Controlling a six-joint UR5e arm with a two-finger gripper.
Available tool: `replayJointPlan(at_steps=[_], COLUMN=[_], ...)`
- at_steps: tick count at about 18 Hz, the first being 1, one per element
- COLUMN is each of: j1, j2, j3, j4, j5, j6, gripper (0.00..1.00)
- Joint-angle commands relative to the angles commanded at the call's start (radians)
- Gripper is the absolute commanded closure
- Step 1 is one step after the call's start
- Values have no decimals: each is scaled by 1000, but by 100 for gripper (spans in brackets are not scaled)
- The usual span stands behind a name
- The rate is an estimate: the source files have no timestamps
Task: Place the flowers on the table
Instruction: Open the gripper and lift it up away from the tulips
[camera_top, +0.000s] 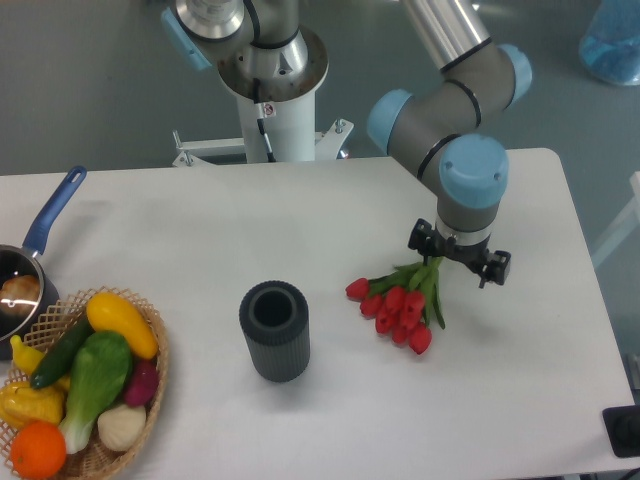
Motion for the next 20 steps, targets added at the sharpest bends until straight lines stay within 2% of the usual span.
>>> replayJointPlan(at_steps=[2,5,10,17,20], j1=[-8,-18,-35,-41,-37], j2=[26,95,146,152,150], j3=[29,40,25,23,54], j4=[11,11,2,3,3], j5=[-44,-75,-107,-107,-110], j6=[-49,-52,-46,-42,-40], gripper=[0,0,0,0,0])
